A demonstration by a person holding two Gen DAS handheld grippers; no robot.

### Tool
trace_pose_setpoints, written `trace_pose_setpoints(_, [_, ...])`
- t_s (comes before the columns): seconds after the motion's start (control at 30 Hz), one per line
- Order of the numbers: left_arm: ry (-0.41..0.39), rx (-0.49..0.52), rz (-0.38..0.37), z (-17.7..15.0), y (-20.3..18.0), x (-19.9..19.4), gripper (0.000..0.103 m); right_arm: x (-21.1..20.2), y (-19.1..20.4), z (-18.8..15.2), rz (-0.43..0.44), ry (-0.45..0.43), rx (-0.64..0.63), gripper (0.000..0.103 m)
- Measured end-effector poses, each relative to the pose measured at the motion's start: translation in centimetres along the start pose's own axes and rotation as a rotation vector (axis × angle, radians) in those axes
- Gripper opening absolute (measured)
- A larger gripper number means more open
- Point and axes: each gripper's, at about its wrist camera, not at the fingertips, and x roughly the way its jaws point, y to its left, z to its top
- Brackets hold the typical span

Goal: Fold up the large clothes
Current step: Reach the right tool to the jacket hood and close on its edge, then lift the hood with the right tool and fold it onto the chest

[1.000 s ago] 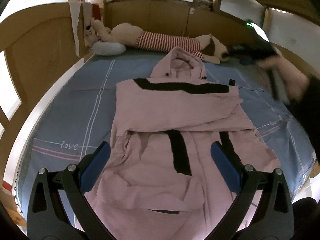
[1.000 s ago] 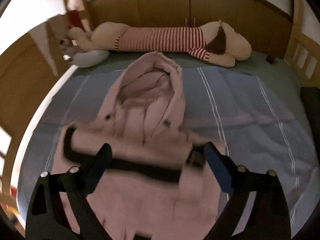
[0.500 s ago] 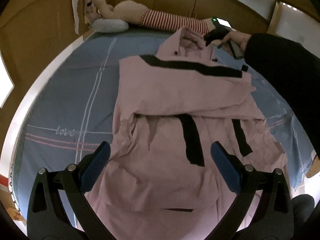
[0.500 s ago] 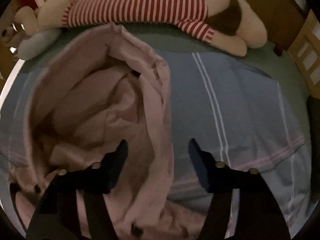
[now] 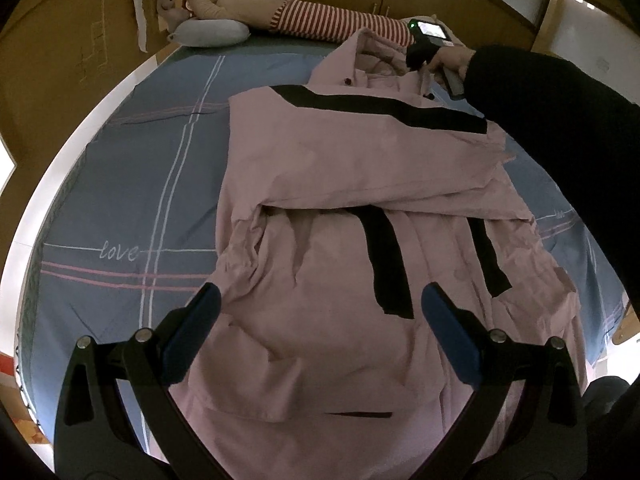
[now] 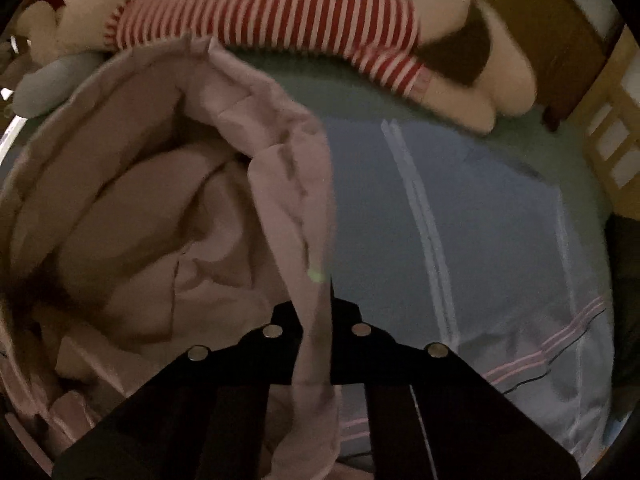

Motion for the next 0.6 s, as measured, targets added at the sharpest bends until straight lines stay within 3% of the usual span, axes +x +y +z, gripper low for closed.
trace_pose_setpoints(0.3, [-0.032, 0.018, 0.012, 0.1, -1.0, -0.6, 0.101, -12.0, -1.5, -5.0, 0.124, -0.209, -0.073, 0.003])
trace_pose_setpoints(0.5, [-0.041, 0.034, 0.036, 0.3, -2.0, -0.4, 0.101, -19.1, -1.5, -12.3, 0.168, -0.384, -0.145, 0.003])
trace_pose_setpoints(0.6, [-0.041, 0.052, 0.057, 0.3, -2.4, -0.3, 0.101, -21.9, -0.9, -17.7, 0.192, -0.504, -0.229, 0.003])
